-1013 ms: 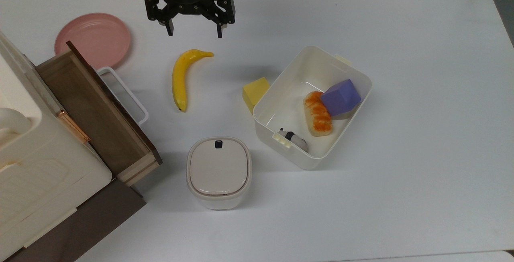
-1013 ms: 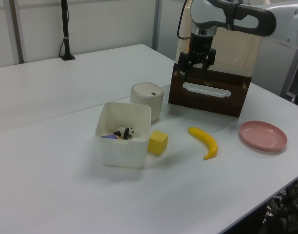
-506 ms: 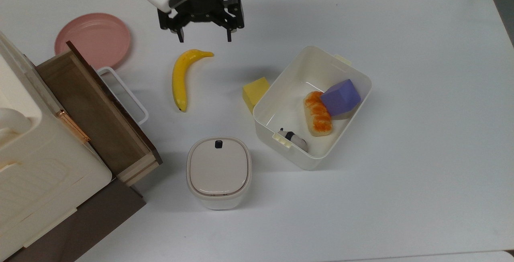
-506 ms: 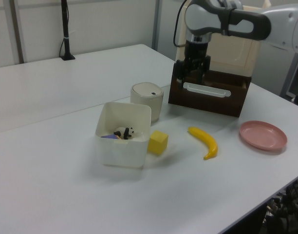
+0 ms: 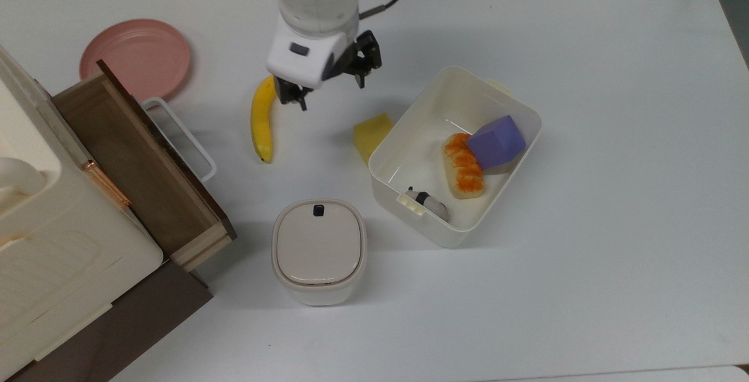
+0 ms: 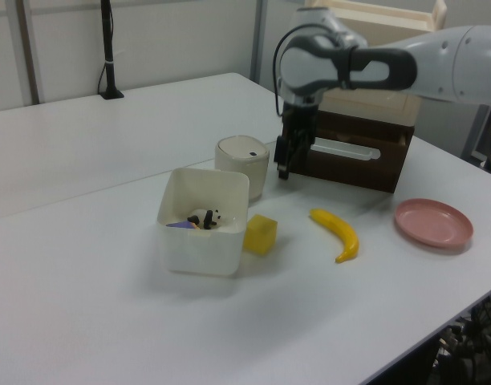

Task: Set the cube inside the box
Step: 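Move the open gripper down over the yellow cube beside the bin, then close the gripper on the yellow cube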

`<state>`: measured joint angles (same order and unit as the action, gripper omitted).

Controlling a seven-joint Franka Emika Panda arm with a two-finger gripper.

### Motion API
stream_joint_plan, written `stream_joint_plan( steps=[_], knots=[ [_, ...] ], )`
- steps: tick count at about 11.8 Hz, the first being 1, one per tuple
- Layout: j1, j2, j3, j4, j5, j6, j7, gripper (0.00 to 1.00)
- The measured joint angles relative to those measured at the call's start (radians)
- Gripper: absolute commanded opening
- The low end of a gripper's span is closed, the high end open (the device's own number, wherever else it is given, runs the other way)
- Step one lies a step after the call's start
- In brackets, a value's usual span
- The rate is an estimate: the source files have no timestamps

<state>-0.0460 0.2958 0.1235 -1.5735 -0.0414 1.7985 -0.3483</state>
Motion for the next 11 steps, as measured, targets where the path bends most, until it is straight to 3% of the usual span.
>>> stream_joint_plan(
  steps=[3, 11],
  knots=[
    [0.048, 0.003, 0.001, -0.102, 0.0, 0.12, -0.009, 1.0],
    [0.089, 0.013, 0.001, -0.281, -0.032, 0.332, -0.024, 1.0]
  ],
)
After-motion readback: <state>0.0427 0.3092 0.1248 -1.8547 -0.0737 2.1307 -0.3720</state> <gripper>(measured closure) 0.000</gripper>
